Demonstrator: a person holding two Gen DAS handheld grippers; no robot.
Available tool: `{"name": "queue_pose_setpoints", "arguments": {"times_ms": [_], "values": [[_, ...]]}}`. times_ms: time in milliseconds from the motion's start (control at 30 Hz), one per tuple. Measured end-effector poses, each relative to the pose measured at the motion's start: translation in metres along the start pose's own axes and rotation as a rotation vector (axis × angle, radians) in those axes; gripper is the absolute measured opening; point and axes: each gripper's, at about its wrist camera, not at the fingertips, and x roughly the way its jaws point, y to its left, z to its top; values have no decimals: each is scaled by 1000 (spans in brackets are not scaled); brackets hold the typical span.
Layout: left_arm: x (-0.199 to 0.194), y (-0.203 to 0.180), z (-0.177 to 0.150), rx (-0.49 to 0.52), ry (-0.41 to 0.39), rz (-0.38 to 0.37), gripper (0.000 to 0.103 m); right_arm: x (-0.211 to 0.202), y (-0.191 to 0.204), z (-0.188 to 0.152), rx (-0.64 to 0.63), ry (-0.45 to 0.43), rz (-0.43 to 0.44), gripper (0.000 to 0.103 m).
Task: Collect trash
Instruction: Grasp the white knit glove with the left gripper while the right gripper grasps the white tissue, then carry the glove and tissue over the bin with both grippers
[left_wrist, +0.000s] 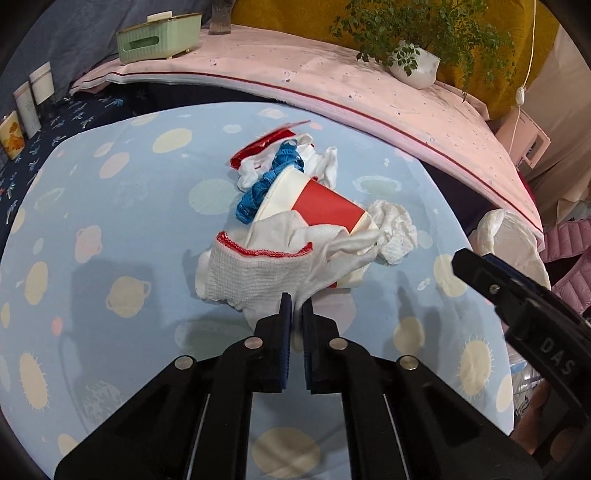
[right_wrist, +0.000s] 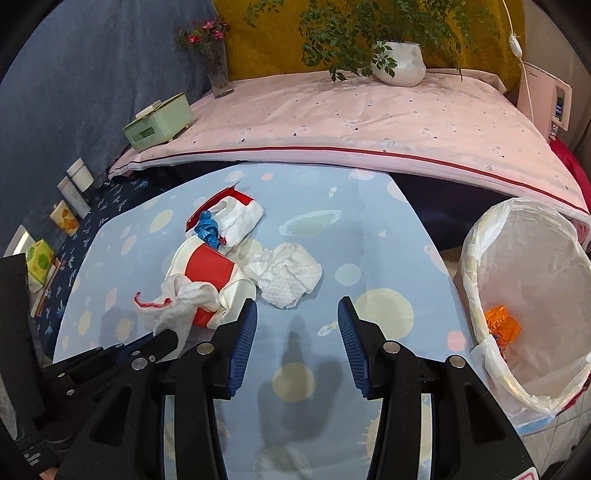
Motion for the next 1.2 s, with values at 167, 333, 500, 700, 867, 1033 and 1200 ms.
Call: {"name": "queue_pose_setpoints", "arguments": {"times_ms": [167,333,500,700,867,1033,1200], "values": [[-18,3,5,-17,-39,-26,3,13,3,3,-1,21,-2,45],[-31,9,19,-40,-70,-23,3,32,8,10,-12,42,-10,45],[-35,13,34,-51,-92,-6,3,54,8,20,-3,63,-18,45],[-30,13,44,-47,-88,-2,3,84,7,21,1,109,-21,44],[-26,7,44,-33,-79,-2,3,86,2,16,17,116,21,18],[-29,-3,42,-21,-80,-9,3,64,-3,17,28,72,36,15],[-38,-20,40,-5,-89,-27,3,28,-14,22,47,4,50,14]]}}
